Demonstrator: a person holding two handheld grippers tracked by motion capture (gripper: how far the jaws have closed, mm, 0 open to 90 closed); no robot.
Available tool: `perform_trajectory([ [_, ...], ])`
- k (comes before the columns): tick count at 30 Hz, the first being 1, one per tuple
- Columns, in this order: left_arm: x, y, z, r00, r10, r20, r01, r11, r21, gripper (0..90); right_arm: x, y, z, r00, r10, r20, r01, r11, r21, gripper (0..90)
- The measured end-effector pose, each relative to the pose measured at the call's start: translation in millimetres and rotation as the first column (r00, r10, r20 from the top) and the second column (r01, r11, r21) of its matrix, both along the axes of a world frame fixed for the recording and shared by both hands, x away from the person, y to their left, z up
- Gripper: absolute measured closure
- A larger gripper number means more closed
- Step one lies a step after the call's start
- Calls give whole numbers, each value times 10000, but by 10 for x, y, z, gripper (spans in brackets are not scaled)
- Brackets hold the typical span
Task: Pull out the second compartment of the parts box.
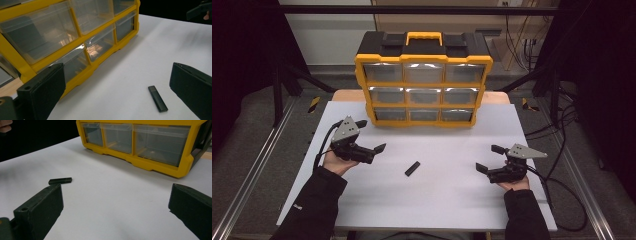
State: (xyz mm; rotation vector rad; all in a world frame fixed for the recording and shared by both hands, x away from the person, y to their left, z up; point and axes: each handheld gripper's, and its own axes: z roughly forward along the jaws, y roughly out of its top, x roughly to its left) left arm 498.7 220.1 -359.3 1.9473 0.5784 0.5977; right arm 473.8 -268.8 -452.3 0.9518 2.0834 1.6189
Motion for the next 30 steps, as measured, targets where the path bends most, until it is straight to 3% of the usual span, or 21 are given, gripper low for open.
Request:
perform_trajectory([
  [30, 99, -287, 357, 9952, -316, 929, 231, 9956, 907, 2, 0, -4, 3, 10000, 25, 8, -25, 10000, -2, 2],
])
